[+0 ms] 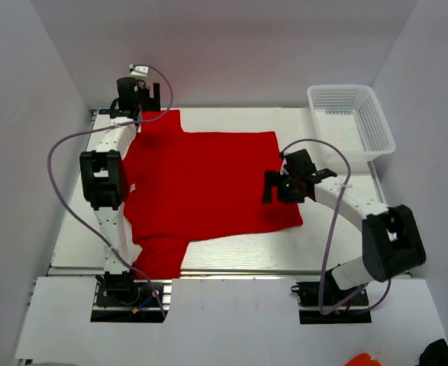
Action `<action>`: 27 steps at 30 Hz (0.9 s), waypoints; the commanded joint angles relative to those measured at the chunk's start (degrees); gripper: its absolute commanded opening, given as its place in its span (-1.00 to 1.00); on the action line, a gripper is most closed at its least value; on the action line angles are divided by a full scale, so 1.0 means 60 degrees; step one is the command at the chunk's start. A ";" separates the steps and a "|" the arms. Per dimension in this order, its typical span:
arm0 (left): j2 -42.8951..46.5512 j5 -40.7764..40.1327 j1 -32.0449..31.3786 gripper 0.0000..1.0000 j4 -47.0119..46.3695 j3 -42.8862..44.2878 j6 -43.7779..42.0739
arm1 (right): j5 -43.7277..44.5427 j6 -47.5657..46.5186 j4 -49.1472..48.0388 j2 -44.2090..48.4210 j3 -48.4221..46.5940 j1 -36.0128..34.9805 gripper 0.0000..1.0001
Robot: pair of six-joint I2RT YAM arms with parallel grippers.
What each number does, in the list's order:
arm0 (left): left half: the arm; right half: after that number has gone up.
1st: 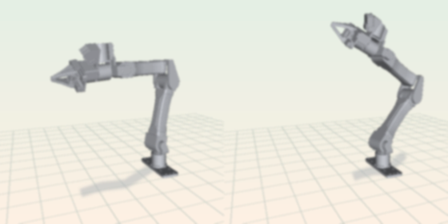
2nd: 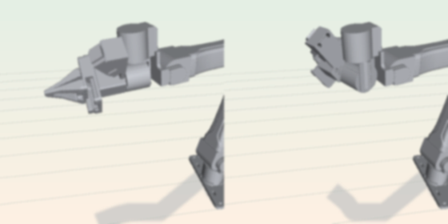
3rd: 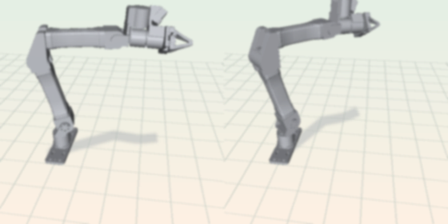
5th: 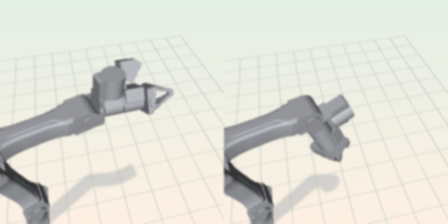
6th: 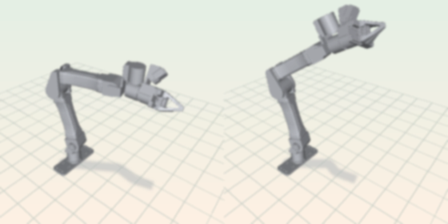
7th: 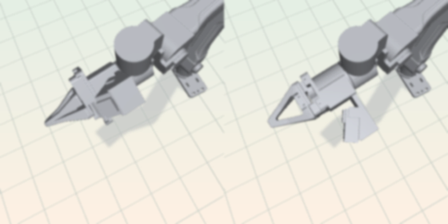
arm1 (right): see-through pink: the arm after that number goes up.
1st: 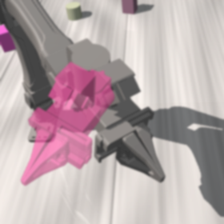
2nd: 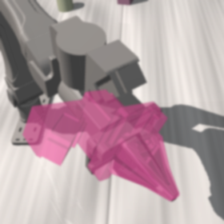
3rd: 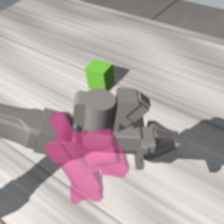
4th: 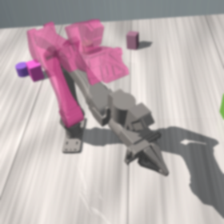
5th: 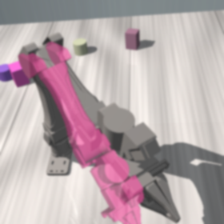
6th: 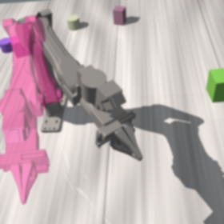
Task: Fold and stack the t-shirts
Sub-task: Flatten out the tshirt
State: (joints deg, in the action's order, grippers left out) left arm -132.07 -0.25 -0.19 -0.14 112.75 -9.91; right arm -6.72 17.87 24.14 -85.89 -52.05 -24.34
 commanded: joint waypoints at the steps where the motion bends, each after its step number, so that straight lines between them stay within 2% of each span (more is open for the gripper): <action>1: 0.2887 0.1300 -0.0086 0.98 0.1780 -0.1237 0.2396 | 0.0036 0.0259 -0.1427 0.1115 0.0237 0.0014 0.81; 2: 0.3345 0.1548 -0.0086 0.98 0.1781 -0.2548 0.2660 | 0.0022 0.0303 -0.1663 0.1508 0.0484 0.0013 0.81; 4: 0.4239 0.1784 -0.0086 0.98 0.1781 -0.3931 0.3495 | 0.0123 0.0391 -0.1956 0.1716 0.0633 0.0028 0.81; 5: 0.5012 0.2119 -0.0086 0.98 0.1636 -0.5185 0.3730 | 0.0197 0.0420 -0.2074 0.1920 0.0807 0.0042 0.81; 7: 0.5632 0.2458 -0.0202 0.98 0.1532 -0.6277 0.3966 | 0.0650 0.0392 -0.1944 0.2053 0.0795 -0.0016 0.81; 9: 0.6321 0.2459 -0.0203 0.98 0.2099 -0.7363 0.4098 | 0.1073 0.0260 -0.1783 0.2025 0.0649 -0.0001 0.81; 11: 0.6702 0.1732 -0.0203 0.98 0.2395 -0.8166 0.4098 | 0.1515 0.0215 -0.1344 0.1820 0.0487 -0.0001 0.81; 15: 0.7172 0.0644 -0.0203 0.98 0.3273 -0.8757 0.4098 | 0.1633 0.0113 -0.1590 0.1307 0.0414 -0.0001 0.81; 20: 0.6707 0.0393 -0.0013 0.98 0.2837 -0.9577 0.4449 | 0.1487 -0.0048 -0.1943 -0.0141 -0.0229 0.0057 0.81; 24: 0.5742 0.0276 -0.0013 0.98 0.2573 -0.9228 0.4538 | 0.1223 0.0214 -0.2017 -0.1109 -0.0655 0.0116 0.81; 27: 0.4934 0.0364 -0.0013 0.98 0.2778 -0.8190 0.4451 | 0.0930 0.0434 -0.1886 -0.1914 -0.1065 0.0203 0.81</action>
State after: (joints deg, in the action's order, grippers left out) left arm -99.74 2.42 -0.47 17.47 58.59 16.36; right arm 0.36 19.18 14.04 -94.96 -55.18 -23.83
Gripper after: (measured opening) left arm 0.992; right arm 0.904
